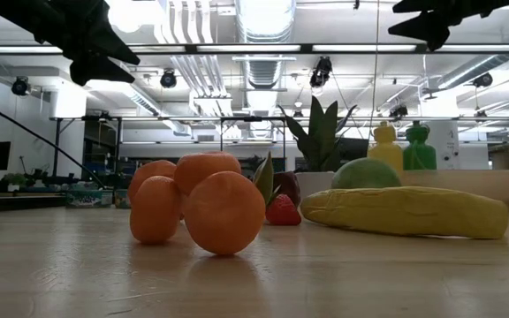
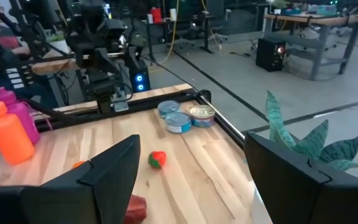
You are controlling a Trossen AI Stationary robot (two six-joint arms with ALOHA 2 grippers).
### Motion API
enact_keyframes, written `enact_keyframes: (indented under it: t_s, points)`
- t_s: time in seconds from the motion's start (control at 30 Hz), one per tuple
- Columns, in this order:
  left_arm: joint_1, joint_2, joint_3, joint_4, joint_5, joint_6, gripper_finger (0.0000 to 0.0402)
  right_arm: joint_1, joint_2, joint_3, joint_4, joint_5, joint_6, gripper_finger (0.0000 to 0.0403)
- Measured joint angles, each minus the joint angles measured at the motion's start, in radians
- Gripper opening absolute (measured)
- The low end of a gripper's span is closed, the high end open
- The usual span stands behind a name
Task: Pick & Place Food Item
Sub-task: Put the orange water bottle into the orange bin
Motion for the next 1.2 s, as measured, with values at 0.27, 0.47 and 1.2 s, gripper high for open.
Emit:
enact_keyframes:
  t_s: [0.27,0.47,1.2]
  points:
    - [0.000,0.000,0.000,0.000,0.000,0.000,0.0286,0.000,-0.010,-0.001,-0.002,-0.011,0.003,0.0286]
    - [0.000,0.000,0.000,0.000,0.000,0.000,0.0286,0.000,-0.008,-0.004,-0.002,-0.011,0.003,0.0286]
    - [0.000,0.000,0.009,-0.017,0.186,-0.371,0.0286,0.000,-0.008,-0.005,-0.003,-0.012,0.002,0.0286]
